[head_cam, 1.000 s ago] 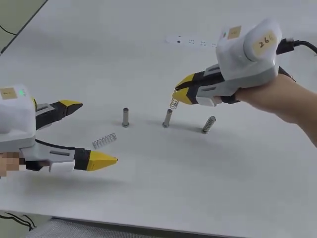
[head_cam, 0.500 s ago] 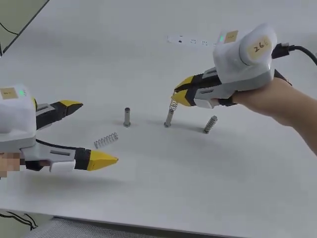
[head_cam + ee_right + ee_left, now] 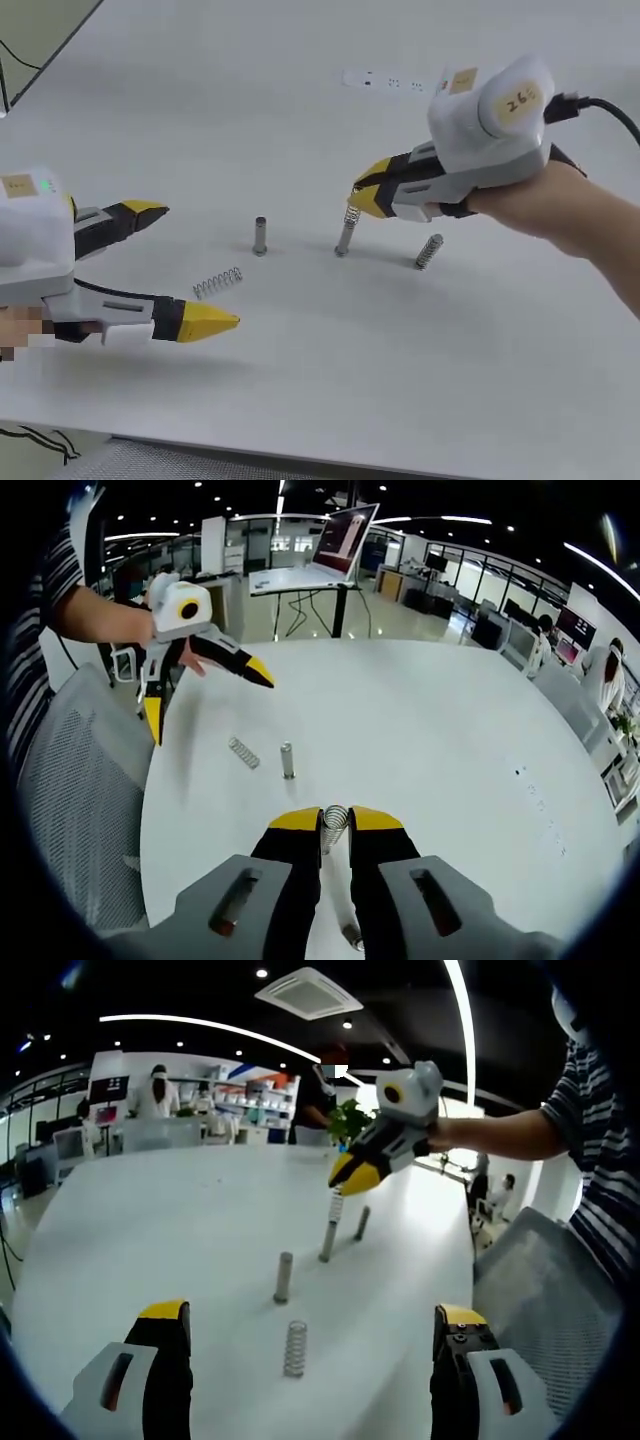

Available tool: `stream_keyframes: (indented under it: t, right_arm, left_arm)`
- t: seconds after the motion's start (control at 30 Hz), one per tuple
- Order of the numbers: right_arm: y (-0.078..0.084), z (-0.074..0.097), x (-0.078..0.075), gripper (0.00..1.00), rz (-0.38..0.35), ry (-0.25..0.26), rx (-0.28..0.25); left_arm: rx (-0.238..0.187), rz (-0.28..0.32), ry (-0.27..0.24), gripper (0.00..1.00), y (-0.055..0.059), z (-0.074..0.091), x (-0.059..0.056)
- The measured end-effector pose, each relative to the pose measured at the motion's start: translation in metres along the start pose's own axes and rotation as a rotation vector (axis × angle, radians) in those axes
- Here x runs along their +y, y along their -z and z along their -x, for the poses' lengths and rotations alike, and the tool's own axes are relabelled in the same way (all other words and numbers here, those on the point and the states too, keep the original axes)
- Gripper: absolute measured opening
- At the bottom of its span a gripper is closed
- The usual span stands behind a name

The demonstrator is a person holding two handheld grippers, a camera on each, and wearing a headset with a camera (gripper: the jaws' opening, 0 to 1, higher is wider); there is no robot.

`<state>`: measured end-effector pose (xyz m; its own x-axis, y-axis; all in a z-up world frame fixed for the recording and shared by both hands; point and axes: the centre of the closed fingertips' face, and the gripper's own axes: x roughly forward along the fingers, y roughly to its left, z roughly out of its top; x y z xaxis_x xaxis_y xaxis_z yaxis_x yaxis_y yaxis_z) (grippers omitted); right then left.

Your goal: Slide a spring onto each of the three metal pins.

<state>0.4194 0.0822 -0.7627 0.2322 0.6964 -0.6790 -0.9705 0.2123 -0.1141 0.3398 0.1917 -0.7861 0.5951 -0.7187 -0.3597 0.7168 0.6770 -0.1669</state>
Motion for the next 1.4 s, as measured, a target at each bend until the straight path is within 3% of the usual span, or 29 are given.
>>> stream_keyframes:
  t: [0.37, 0.97, 1.4]
  right_arm:
    - [0.011, -0.009, 0.002, 0.07, -0.029, 0.002, 0.013]
    - [0.042, -0.030, 0.003, 0.07, -0.029, 0.016, 0.111]
    - [0.049, -0.032, -0.002, 0.08, -0.074, 0.021, 0.109]
  left_arm:
    - [-0.001, 0.004, -0.006, 0.98, 0.000, 0.000, 0.002]
    - [-0.003, 0.009, -0.016, 0.98, 0.001, 0.002, 0.005]
    - [-0.007, 0.014, -0.012, 0.98, -0.001, 0.000, 0.004]
